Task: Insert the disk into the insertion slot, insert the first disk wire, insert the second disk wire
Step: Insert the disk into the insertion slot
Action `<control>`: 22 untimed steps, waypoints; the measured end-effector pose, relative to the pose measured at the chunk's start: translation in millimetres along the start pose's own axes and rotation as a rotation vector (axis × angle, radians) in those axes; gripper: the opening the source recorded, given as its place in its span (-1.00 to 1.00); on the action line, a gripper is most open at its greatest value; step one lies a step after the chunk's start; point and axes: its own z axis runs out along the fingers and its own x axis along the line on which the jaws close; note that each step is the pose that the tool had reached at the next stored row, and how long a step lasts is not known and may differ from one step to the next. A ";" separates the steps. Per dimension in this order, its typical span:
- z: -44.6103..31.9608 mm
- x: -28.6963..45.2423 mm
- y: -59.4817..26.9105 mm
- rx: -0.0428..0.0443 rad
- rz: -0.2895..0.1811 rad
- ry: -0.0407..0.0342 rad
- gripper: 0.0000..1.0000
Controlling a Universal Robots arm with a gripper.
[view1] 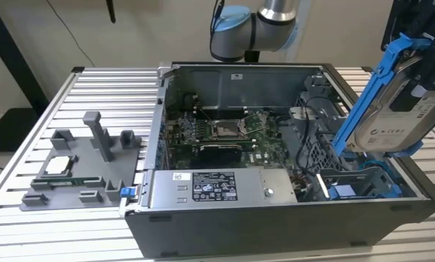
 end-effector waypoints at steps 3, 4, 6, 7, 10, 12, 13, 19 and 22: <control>1.5 1.7 -1.9 0.0000 0.000 0.0000 -1.00; 2.1 2.2 -2.6 0.0000 0.000 -0.0001 -1.00; 3.3 3.0 -4.0 0.0000 0.000 -0.0001 -1.00; 3.8 3.3 -4.5 0.0000 0.000 0.0002 -1.00; 6.9 3.8 -5.9 0.0000 0.000 0.0003 -1.00; 8.8 3.9 -6.2 0.0000 0.000 0.0003 -1.00; 9.1 3.9 -6.3 0.0000 0.000 0.0001 -1.00; 10.5 3.9 -6.4 0.0000 0.000 -0.0001 -1.00; 14.3 4.0 -6.6 0.0000 0.000 0.0001 -1.00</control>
